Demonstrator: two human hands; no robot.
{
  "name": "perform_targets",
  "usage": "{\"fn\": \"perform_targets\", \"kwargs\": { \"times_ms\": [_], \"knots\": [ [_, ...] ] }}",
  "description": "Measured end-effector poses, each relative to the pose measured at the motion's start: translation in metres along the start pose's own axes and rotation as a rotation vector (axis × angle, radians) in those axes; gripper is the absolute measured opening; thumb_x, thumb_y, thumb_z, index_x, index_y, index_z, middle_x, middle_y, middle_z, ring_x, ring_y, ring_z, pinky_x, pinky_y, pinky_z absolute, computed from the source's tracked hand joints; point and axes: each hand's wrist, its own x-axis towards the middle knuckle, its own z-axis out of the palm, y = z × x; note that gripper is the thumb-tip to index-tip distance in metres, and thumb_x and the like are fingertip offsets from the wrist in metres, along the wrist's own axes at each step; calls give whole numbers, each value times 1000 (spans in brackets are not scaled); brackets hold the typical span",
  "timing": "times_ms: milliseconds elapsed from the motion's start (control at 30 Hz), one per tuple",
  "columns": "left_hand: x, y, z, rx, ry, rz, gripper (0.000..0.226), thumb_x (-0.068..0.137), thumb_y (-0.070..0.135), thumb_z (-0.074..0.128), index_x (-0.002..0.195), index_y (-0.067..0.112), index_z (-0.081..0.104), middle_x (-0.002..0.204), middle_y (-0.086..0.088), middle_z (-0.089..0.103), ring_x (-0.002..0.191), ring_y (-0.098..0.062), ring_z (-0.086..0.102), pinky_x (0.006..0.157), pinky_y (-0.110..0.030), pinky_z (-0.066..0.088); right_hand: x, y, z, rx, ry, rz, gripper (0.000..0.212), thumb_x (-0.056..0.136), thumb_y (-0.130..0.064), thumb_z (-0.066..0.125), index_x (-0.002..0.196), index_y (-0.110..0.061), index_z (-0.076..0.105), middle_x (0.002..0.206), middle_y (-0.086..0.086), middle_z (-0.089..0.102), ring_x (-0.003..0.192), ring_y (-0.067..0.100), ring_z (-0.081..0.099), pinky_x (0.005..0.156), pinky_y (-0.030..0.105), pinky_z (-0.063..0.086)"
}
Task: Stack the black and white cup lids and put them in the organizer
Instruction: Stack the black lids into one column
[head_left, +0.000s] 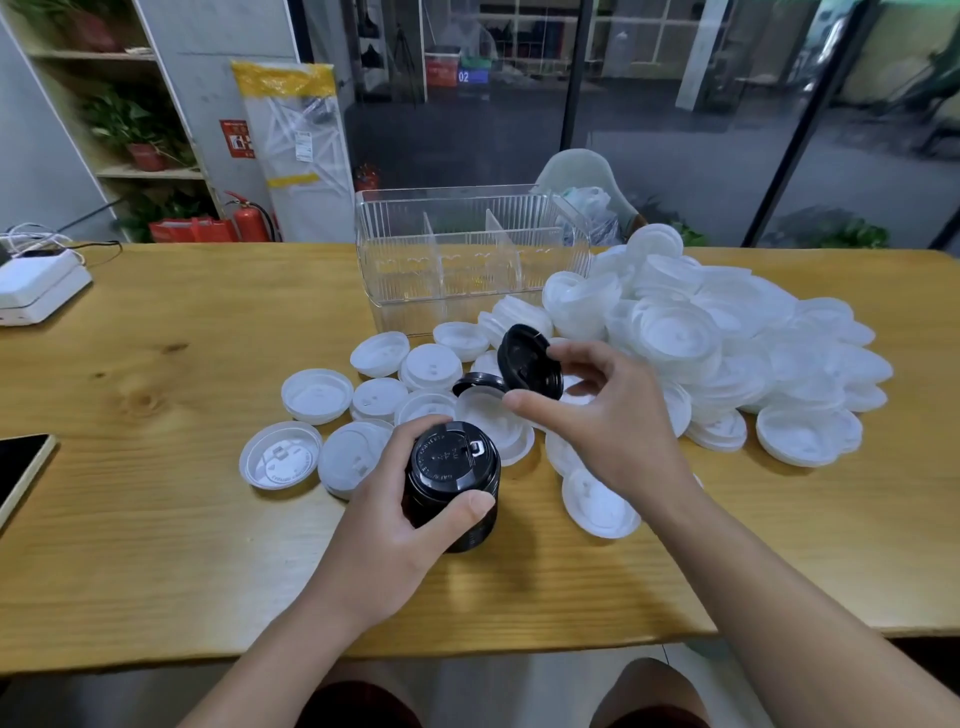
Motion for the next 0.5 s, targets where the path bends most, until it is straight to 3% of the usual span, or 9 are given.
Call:
{"fn": "perform_targets", "kwargs": {
  "times_ms": [133,267,400,433,500],
  "knots": [
    [-1,1,1,-4,2,4,62,88,46,83,142,44,55,133,19,73,127,-6,69,103,-26,49,-15,-4,6,26,-88,88,57,67,-60,97,114,-35,76,109,-19,78,98,1,73,93,35,62],
    [-3,1,1,-13,6,8,62,87,52,83,141,48,55,134,17,73,127,-8,69,104,-29,50,-28,-9,2,201,-226,103,16,98,-37,79,107,-23,83,105,-7,82,103,14,77,102,50,59],
    [-4,0,2,-5,11,13,60,91,47,86,143,44,54,133,19,72,127,-6,68,103,-26,49,-36,-9,-4,221,-268,68,28,111,-38,59,111,-24,84,113,18,77,114,42,68,107,63,52],
    [-4,1,2,-3,10,16,60,92,47,86,143,43,54,133,19,72,128,-6,68,103,-24,48,-37,-8,-6,216,-278,79,31,111,-42,58,112,-24,83,117,21,75,117,45,64,109,64,49],
    [-4,1,2,-4,8,22,60,92,48,86,143,42,55,133,19,72,128,-6,68,101,-21,48,-40,-8,-9,276,-270,121,33,111,-42,58,112,-22,84,119,13,77,119,37,65,113,54,51]
  ]
}}
